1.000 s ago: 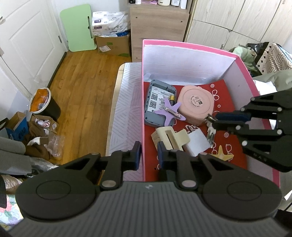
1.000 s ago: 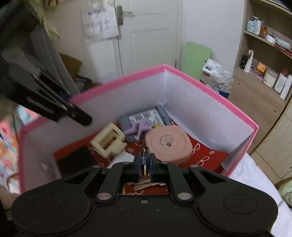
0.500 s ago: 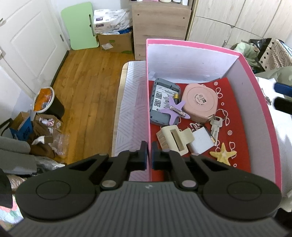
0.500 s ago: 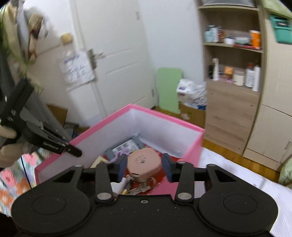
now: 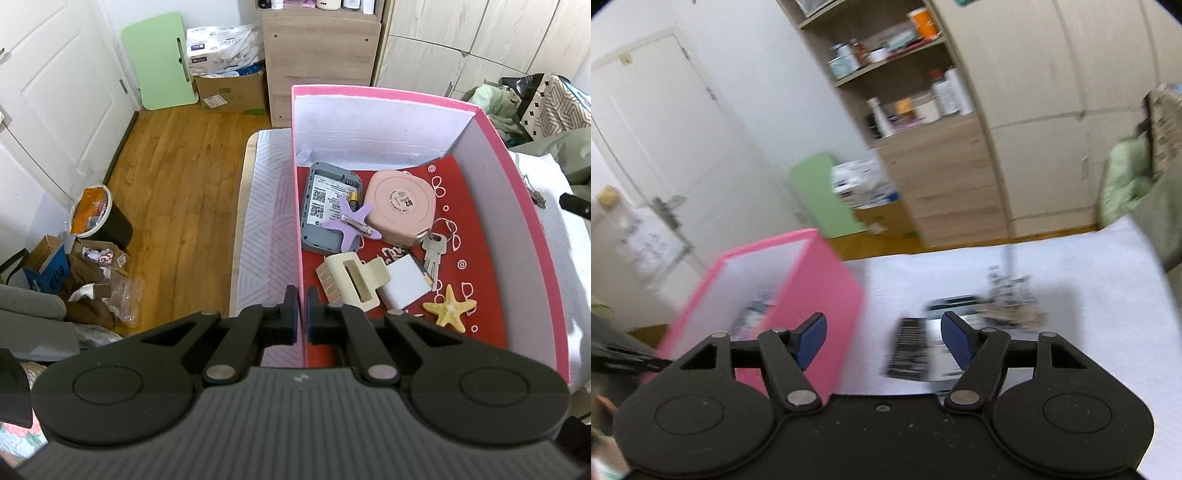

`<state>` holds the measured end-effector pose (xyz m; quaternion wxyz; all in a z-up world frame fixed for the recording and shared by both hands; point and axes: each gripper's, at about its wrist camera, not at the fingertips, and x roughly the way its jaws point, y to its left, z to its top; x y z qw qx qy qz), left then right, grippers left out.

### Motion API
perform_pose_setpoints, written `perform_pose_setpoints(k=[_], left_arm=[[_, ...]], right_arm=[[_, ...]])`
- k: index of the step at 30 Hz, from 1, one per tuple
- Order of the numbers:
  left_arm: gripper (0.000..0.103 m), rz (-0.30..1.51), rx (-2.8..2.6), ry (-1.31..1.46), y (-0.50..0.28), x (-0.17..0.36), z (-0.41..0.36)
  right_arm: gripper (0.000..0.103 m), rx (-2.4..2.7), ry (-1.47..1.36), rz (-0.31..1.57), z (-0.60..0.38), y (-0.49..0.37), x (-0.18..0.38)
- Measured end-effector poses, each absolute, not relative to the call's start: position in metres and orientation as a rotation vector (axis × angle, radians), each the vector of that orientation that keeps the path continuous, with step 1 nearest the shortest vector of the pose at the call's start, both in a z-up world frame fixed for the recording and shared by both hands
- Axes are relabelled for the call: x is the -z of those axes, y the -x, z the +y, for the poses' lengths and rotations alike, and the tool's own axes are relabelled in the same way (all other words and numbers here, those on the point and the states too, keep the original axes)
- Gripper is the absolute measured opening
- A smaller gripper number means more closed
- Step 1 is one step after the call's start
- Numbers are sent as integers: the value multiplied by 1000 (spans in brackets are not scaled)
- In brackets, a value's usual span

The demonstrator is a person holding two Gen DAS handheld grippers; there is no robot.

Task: Organize rigid objects
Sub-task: 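Grasp the grey phone with the right gripper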

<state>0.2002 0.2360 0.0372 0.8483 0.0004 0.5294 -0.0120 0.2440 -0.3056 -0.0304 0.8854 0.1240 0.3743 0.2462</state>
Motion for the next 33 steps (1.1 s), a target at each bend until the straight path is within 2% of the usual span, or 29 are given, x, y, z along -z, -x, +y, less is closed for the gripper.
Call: perform_pose_setpoints(k=[8,14,21,26,33], left_arm=[[4,1121,25,3,-199,-36,237],[4,1122,28,14,-200,-33,239],[4,1122,29,14,-202,-31,239],[4,1123,30,11,-202,-30,239],[6,1128,28,19,-204,-28,238]], right_arm=[[73,-434,-49,687,-304,-226,57],[74,-490,-109,667,-310,-223,65],[76,-472,-57,711,-300,-233,78],[75,-465,-172,860,-307,-262,82],[77,-419,-41,833,-284,-275,88]])
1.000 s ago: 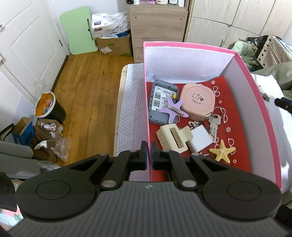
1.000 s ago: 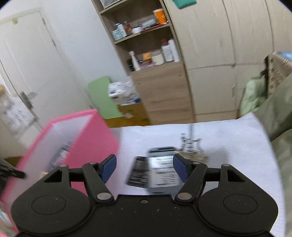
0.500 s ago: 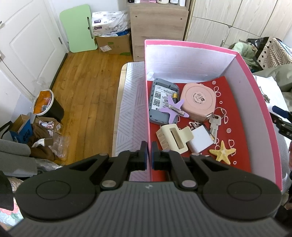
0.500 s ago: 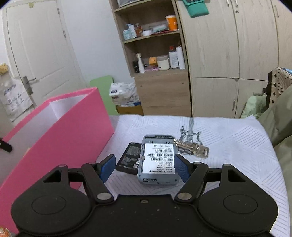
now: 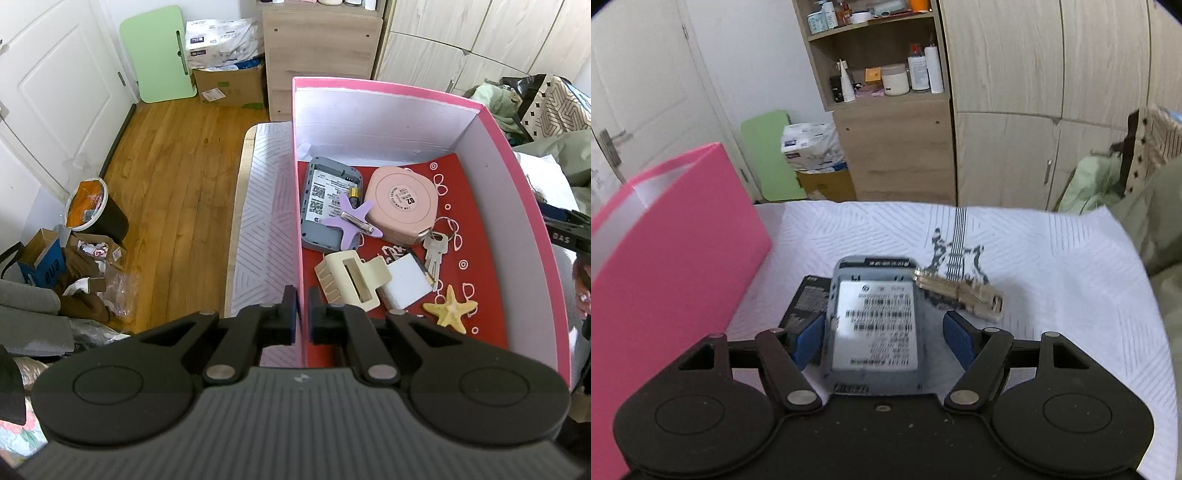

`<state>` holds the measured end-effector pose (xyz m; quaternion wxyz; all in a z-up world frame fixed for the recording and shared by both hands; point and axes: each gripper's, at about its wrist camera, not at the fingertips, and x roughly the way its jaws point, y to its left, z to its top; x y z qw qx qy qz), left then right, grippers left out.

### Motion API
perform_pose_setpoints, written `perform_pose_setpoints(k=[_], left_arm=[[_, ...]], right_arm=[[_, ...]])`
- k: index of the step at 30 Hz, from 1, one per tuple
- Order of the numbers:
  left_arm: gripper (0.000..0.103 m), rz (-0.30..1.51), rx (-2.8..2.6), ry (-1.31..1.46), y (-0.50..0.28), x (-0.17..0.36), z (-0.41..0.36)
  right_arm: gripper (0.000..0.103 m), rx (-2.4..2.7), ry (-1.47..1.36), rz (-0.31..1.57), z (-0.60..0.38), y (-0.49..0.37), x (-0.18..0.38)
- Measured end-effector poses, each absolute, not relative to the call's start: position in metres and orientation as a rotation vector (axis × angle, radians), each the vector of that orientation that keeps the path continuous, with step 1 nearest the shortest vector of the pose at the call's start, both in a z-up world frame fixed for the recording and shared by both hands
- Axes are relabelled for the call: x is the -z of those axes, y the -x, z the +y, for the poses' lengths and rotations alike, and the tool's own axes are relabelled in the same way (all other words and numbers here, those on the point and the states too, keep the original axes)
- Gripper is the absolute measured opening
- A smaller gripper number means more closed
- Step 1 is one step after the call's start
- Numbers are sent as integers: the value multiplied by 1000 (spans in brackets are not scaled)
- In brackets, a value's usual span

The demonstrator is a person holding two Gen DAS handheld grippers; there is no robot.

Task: Organize rigid objects
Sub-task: 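Grasp the grey phone with the right gripper, then carry the grey phone into the box and release it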

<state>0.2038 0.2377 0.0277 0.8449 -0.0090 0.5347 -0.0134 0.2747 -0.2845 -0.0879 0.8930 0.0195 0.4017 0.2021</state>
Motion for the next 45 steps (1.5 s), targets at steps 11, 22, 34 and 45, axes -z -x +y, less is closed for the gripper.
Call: perform_pose_setpoints(k=[11,22,34,45], left_arm=[[7,1118,32,1,-203,-28,234],[7,1110,32,14,-200,-30,237],[7,1106,35,10,-200,-31,238],[7,1105,38,32,-200,-31,240]], right_arm=[[65,-461,-63,779,-283,-270,87],[65,-542,-89,733,-284,-248,76],[65,-649,-87,561,-287,-216,6],[65,-1079,11,541,-229,-196,-43]])
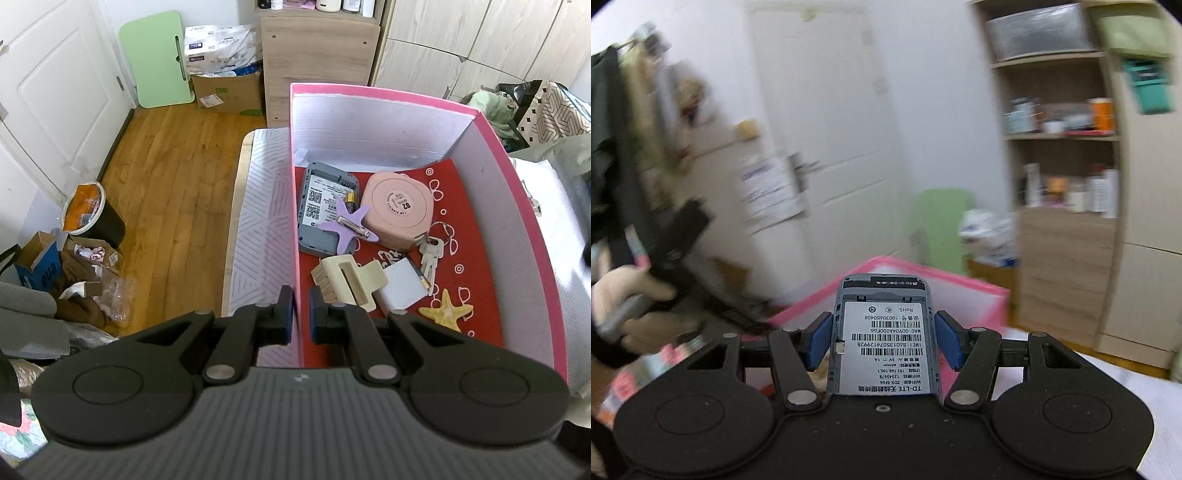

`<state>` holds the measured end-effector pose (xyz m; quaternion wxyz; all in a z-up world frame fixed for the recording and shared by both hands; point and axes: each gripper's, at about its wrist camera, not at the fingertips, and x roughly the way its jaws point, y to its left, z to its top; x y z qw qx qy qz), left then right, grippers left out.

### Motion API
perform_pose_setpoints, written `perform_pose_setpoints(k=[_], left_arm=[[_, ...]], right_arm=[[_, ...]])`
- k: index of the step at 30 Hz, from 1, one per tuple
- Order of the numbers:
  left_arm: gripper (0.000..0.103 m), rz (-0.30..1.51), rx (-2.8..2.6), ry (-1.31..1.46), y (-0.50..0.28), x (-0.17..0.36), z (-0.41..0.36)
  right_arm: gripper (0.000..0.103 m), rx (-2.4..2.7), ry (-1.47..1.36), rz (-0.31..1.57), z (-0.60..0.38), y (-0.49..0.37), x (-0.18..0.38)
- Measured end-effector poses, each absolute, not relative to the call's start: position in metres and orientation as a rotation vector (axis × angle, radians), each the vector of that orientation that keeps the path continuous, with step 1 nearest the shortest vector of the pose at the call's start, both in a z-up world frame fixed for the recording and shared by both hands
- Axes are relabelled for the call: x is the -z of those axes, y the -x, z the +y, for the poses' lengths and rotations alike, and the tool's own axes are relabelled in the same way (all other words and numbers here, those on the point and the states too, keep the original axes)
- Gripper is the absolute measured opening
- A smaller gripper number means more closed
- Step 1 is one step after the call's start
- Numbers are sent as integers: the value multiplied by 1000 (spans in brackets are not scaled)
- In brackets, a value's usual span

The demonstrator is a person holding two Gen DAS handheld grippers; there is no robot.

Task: Organize rigid objects
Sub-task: 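Carry the grey phone into the box and release it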

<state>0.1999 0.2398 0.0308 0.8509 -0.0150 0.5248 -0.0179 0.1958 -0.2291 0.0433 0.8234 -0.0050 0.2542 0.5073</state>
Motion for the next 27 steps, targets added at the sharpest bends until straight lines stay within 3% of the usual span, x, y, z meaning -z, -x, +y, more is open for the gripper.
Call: perform_pose_setpoints(k=[16,27], left_arm=[[9,1107,46,27,-201,-31,239],[10,1107,44,30,-203,-30,238]], right_arm=[[65,-1358,504,814,-133,-180,8],[65,-1345,402,864,-141,-199,3]])
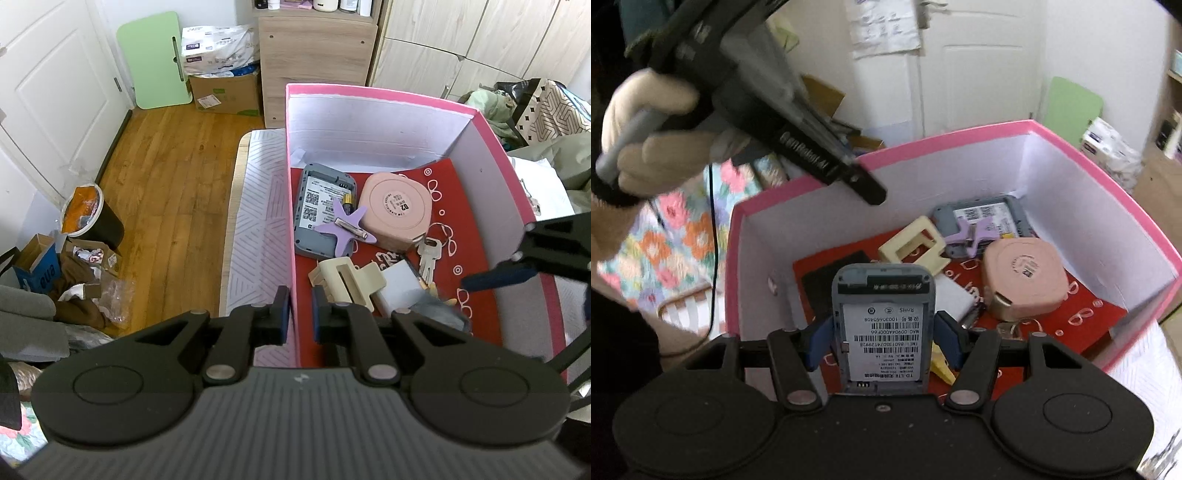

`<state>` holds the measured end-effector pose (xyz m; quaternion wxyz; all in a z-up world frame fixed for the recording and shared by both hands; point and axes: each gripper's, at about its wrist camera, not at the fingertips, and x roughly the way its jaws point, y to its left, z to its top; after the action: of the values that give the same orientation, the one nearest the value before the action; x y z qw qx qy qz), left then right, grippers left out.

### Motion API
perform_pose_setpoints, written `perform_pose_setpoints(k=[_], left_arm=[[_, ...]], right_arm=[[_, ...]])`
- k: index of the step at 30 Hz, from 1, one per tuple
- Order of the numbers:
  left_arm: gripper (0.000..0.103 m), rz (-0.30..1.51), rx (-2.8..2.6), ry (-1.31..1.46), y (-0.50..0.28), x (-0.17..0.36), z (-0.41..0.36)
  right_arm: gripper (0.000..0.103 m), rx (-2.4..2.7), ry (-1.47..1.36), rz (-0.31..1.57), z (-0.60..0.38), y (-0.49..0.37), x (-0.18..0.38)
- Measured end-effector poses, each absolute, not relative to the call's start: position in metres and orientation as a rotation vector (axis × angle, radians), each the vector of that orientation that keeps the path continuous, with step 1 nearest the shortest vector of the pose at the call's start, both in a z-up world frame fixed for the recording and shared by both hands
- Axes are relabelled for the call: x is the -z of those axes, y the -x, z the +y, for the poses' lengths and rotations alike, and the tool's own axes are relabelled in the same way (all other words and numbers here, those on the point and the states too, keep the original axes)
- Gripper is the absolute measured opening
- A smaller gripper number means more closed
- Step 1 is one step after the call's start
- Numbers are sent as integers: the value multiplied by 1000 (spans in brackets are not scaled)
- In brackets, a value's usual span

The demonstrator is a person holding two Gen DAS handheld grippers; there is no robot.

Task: Organize rigid objects
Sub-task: 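Carry the grey phone into the box and release it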

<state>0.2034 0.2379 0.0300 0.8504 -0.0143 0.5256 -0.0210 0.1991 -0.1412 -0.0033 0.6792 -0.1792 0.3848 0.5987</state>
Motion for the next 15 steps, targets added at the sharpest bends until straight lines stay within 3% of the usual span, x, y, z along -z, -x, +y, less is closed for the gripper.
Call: perform_pose_setpoints(k=[9,15], left_arm=[[13,1105,48,38,-207,-29,238],[13,1102,47,40,-206,-28,238]], right_arm=[[70,-1200,58,731,-223,-222,-31],[74,-1049,97,677,-263,-224,-9]])
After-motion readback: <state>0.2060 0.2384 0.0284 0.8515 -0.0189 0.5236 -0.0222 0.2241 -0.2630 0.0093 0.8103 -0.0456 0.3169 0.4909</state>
